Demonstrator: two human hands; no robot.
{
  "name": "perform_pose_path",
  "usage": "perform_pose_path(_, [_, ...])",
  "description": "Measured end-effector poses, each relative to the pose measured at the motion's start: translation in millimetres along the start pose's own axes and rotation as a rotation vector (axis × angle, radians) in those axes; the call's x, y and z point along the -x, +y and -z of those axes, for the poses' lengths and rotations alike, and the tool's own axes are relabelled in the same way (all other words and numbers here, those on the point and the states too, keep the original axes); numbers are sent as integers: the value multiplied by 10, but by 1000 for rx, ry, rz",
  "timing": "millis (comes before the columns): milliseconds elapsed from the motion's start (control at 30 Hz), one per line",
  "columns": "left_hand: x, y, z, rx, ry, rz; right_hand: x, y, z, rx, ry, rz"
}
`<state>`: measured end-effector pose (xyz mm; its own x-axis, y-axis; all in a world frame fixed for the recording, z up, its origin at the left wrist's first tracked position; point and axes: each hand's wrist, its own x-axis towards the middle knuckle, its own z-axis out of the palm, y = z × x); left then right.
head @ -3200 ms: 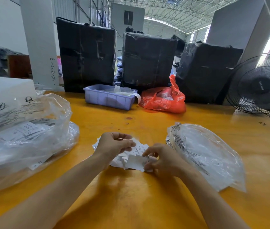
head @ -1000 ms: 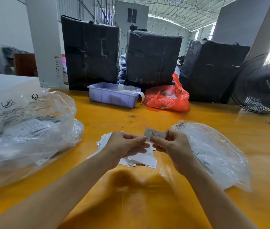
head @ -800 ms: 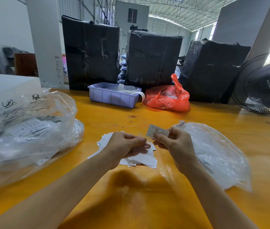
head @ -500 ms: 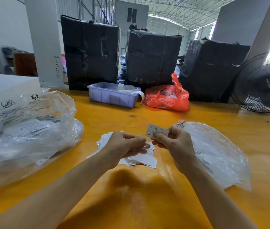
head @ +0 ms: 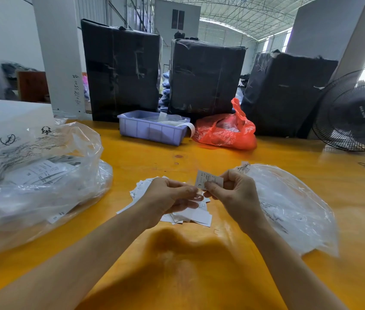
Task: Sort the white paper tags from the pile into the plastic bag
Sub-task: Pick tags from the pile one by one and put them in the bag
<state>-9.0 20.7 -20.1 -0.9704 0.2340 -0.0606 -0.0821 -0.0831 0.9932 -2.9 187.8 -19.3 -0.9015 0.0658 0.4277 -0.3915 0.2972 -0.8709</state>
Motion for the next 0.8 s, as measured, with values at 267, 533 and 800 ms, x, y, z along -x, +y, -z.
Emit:
perform_pose_path(267, [-18,-21,8,-22,25,-5,3,17,-14,99,19,46])
perform_pose_path(533, [-58,-45,30,-20,43,-28,3,27,-15,108,-9,57])
perform_pose_path(800, [-39,-42,-5,-84,52,-38,-4,37,-21,129,21,98])
